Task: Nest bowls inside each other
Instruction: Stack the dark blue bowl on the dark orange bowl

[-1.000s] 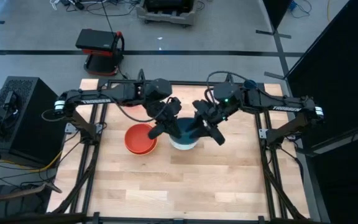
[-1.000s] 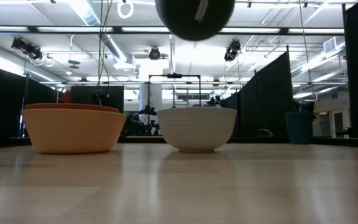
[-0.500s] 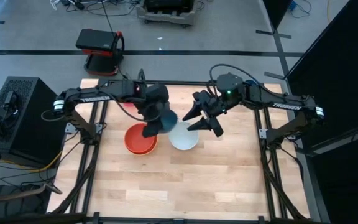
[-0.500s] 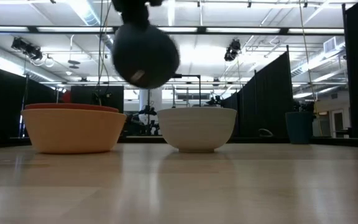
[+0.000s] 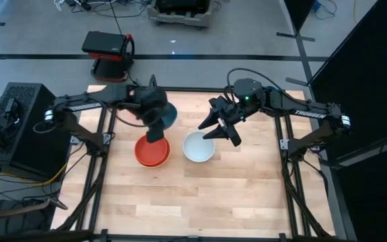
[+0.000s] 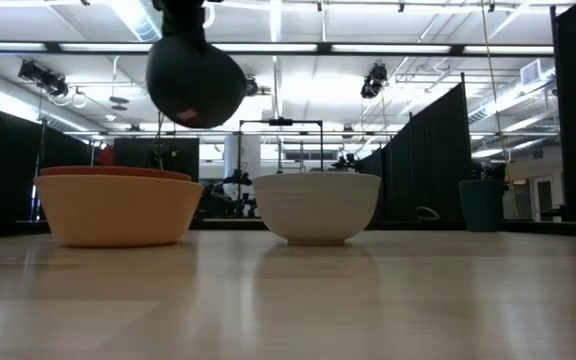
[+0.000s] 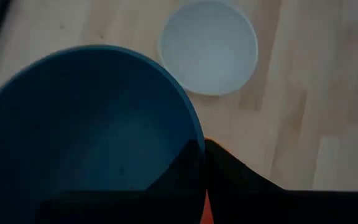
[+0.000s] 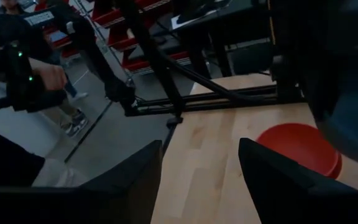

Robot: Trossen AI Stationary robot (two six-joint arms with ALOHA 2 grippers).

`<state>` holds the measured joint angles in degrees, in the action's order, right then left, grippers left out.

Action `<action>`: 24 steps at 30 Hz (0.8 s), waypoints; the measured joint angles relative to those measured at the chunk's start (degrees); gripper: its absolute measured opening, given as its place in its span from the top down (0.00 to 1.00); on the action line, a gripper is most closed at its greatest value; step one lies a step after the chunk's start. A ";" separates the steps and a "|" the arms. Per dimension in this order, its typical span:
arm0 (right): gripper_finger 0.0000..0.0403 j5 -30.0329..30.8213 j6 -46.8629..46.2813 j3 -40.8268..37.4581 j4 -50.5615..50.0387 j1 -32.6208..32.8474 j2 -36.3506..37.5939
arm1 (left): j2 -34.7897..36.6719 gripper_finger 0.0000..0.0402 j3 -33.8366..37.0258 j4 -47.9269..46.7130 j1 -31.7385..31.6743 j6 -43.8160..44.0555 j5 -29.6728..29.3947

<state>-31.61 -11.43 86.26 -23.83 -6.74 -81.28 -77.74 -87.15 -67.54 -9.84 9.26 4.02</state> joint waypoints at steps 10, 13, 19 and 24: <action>0.51 -0.10 0.22 0.00 0.02 -1.41 0.00 | 13.96 1.00 16.76 13.15 2.95 12.42 -2.99; 0.51 -0.11 0.33 0.00 0.02 -1.56 0.00 | 14.88 1.00 19.57 14.52 5.37 13.88 -4.24; 0.51 -0.13 0.55 0.00 0.02 -1.85 0.00 | 16.73 1.00 25.18 17.26 10.21 16.78 -6.75; 0.51 -0.14 0.74 0.00 0.02 -2.10 0.00 | 18.26 1.00 29.86 19.55 14.25 19.21 -8.85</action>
<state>-31.76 -10.68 86.26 -23.81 -8.84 -81.28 -59.48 -57.29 -47.99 4.42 28.47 -4.83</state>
